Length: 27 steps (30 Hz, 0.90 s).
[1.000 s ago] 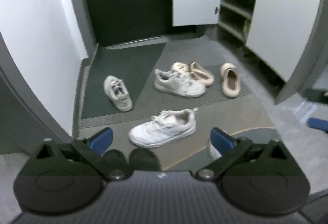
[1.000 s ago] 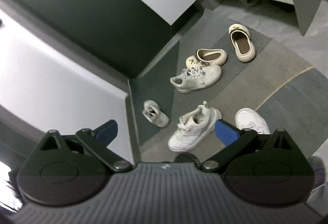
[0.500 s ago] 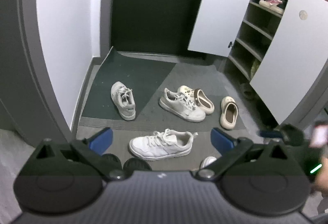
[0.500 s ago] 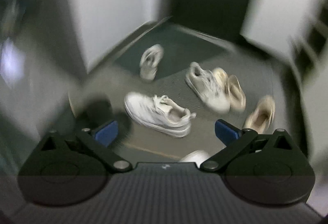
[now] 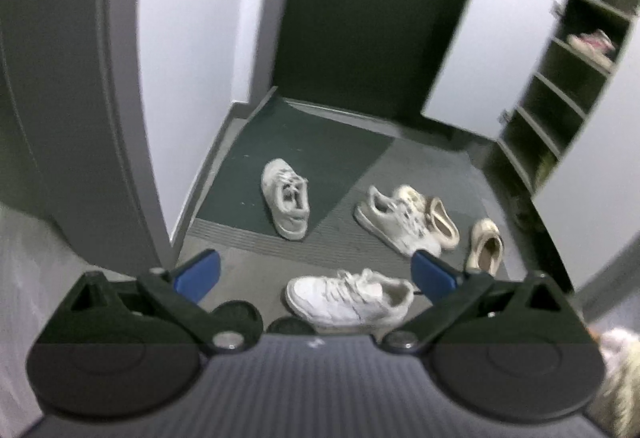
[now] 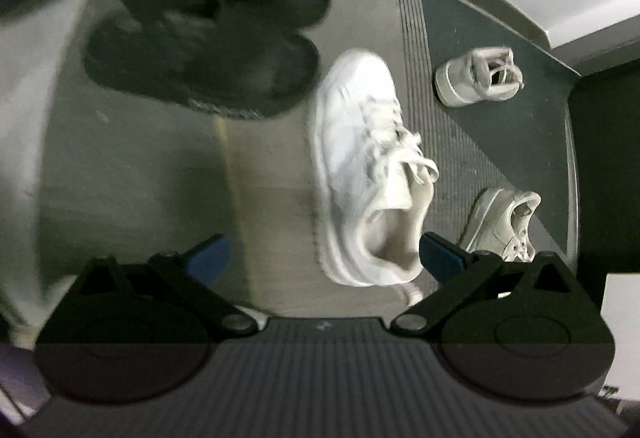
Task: Organize scattered shoes
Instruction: 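Lower the right tool onto a white sneaker and close on it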
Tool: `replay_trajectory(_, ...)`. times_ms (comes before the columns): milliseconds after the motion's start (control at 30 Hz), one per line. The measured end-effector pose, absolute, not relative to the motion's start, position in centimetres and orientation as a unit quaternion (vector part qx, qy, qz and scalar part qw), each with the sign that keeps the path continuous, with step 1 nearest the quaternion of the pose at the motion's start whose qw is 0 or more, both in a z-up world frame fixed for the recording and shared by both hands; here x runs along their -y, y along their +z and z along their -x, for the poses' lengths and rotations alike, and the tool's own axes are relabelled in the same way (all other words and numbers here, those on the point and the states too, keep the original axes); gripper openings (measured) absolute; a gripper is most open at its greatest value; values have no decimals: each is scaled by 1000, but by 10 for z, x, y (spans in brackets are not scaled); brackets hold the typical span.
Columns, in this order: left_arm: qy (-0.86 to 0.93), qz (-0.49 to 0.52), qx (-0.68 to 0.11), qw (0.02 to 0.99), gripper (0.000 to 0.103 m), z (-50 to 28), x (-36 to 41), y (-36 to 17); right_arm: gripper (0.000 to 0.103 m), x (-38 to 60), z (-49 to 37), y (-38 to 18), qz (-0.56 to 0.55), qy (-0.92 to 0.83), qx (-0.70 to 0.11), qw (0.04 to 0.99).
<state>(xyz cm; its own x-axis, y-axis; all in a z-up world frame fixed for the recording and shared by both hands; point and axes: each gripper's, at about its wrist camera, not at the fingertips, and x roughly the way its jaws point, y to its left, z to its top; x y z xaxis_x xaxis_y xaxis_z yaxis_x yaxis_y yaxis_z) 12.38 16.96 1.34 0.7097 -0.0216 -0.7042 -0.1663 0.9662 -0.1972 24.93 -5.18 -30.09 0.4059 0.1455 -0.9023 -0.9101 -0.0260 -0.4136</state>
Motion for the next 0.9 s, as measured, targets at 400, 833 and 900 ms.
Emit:
replay_trajectory(400,86,168,-432,882,103,-184,-190,-23,103,36,-334,-362,557,426,-386,599)
replay_trajectory(833,98,176,-434,878,103,-192,-195,-27,103,-2,-341,-403,573,387,-439,574)
replay_trajectory(900,104,179,-428,880,103,-189,-199,-23,97,-6,-344,-396,560,376,-459,578)
